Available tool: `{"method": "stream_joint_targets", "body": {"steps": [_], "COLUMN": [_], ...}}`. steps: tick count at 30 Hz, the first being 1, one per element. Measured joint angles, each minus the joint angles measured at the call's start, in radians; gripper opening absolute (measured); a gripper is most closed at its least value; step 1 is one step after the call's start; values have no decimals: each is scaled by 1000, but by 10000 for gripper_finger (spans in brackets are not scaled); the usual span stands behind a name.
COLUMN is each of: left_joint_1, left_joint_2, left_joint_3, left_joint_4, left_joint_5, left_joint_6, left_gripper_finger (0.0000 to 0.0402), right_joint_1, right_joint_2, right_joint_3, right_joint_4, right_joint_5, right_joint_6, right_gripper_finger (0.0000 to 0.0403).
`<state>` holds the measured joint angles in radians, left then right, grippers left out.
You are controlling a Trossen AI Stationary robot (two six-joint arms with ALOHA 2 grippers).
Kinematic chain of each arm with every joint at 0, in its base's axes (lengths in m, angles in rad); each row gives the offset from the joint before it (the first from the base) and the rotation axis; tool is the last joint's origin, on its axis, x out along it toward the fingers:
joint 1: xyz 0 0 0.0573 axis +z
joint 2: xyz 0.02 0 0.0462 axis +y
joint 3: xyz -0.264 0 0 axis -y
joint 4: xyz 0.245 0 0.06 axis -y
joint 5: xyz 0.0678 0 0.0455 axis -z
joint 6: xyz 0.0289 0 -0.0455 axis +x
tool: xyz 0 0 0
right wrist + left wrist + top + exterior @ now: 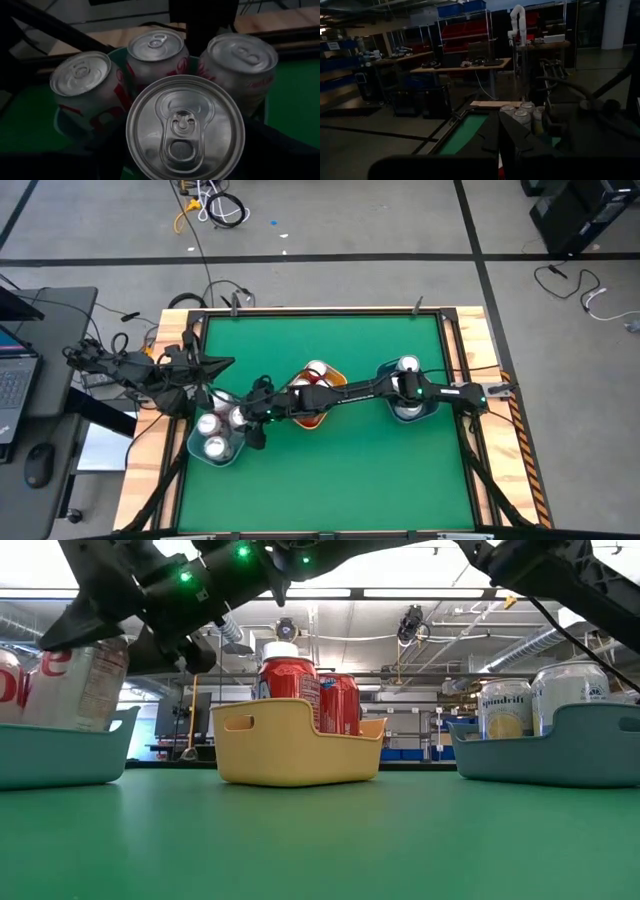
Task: Sort soda cans
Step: Put the white soda can into the green bin, then adjust the bins
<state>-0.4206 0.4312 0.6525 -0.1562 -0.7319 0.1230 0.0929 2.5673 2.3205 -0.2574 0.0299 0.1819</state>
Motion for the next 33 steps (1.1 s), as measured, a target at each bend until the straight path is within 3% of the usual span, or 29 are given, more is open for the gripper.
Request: {"method": "stream_joint_targets", "body": {"steps": [5, 13, 23, 28, 30, 33], "left_joint_1": [0, 0, 0, 0, 0, 0], "left_joint_2": [0, 0, 0, 0, 0, 24], "left_joint_3": [0, 0, 0, 0, 1, 35], "left_joint_4": [0, 0, -60, -112, -131, -223], "left_joint_5": [0, 0, 0, 39, 86, 129], "left_joint_6": [-1, -1, -60, -109, -112, -120], "left_gripper_finger": [3, 3, 3, 3, 3, 3], "right_joint_1": [0, 6, 5, -3, -10, -14], "right_joint_2": [-1, -1, -33, -130, -175, -236], "right_joint_3": [-6, -9, -9, 4, 4, 4], "right_joint_4": [-4, 22, 10, -154, -250, -410], "right_joint_5": [-12, -21, -21, -23, -24, -22], "right_joint_6": [-26, -46, -107, -162, -183, -254], "right_gripper_finger": [304, 390, 379, 328, 277, 167]}}
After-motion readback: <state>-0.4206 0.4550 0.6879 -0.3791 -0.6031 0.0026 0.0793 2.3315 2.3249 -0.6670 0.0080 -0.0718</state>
